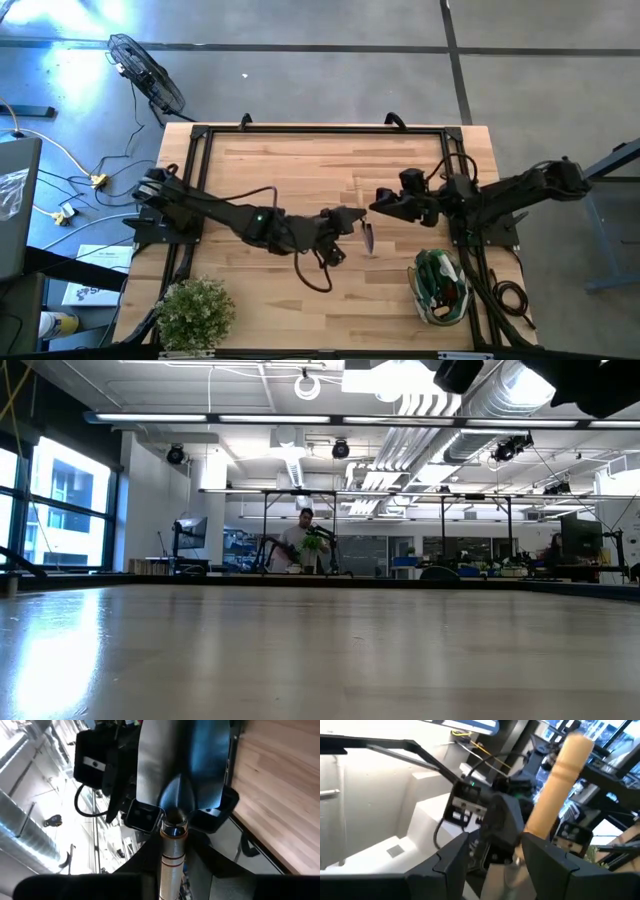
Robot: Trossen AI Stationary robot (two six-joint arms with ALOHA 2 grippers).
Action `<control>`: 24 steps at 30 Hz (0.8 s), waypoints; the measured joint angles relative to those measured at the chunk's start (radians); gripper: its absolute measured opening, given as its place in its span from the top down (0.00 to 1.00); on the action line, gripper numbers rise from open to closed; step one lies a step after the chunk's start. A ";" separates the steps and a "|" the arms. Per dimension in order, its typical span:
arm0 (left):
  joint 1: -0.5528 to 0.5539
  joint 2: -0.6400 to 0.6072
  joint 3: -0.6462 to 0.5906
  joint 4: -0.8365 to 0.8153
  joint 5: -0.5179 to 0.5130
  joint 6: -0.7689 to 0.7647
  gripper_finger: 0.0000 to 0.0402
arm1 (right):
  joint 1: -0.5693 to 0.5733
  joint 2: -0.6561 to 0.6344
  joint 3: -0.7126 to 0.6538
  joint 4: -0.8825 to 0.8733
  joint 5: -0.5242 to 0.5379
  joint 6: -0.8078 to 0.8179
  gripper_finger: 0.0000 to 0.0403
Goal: Pick & Place Garden tools in Gardening bag
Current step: Put the brown trowel into the green gardening bag
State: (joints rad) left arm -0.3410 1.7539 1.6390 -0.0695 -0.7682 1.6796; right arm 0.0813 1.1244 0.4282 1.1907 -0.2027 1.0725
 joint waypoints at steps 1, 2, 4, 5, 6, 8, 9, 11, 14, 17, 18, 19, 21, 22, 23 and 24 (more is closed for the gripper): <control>-0.002 0.001 0.000 -0.002 -0.006 0.000 0.87 | -0.008 0.000 0.000 -0.003 0.000 -0.001 0.57; -0.008 0.001 0.000 -0.002 -0.006 0.000 0.87 | -0.017 0.000 0.000 -0.017 -0.006 -0.002 0.57; -0.009 0.001 0.000 -0.004 0.006 -0.003 0.87 | -0.037 0.000 0.000 -0.058 -0.014 -0.002 0.57; -0.014 0.001 0.001 -0.005 0.021 -0.005 0.87 | -0.048 0.000 0.000 -0.081 -0.013 -0.002 0.57; -0.014 0.001 0.001 -0.008 0.033 -0.006 0.87 | -0.060 0.000 0.000 -0.098 -0.012 -0.002 0.57; -0.016 0.001 0.001 -0.009 0.058 -0.013 0.87 | -0.085 0.000 0.000 -0.108 -0.012 -0.003 0.57; -0.021 0.001 0.001 -0.008 0.068 -0.034 0.87 | -0.096 0.000 0.000 -0.109 -0.014 -0.002 0.57; -0.020 0.001 0.001 -0.005 0.083 -0.080 0.87 | -0.111 0.000 0.000 -0.109 -0.021 0.003 0.57; -0.019 0.001 0.001 -0.009 0.080 -0.110 0.87 | -0.122 0.000 0.000 -0.110 -0.028 0.005 0.57; -0.018 0.001 0.001 -0.016 0.078 -0.109 0.87 | -0.123 0.000 0.000 -0.118 -0.009 0.026 0.57; -0.013 0.001 0.001 -0.017 0.078 -0.110 0.87 | -0.124 0.000 0.000 -0.118 -0.007 0.028 0.57; -0.010 0.001 0.001 -0.019 0.082 -0.115 0.87 | -0.124 0.000 0.003 -0.121 -0.011 0.027 0.57; -0.005 0.001 0.001 -0.034 0.094 -0.126 0.87 | -0.123 0.000 0.013 -0.121 -0.025 0.027 0.57; 0.000 0.001 0.001 -0.039 0.095 -0.130 0.87 | -0.121 0.000 0.018 -0.124 -0.035 0.027 0.57; 0.007 0.001 0.001 -0.041 0.096 -0.133 0.87 | -0.117 0.000 0.026 -0.138 -0.040 0.027 0.57; 0.009 0.005 0.001 -0.040 0.099 -0.139 0.87 | -0.113 0.000 0.031 -0.148 -0.037 0.027 0.57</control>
State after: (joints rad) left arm -0.3320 1.7587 1.6402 -0.1092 -0.6697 1.5408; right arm -0.0322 1.1244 0.4590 1.0428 -0.2401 1.0991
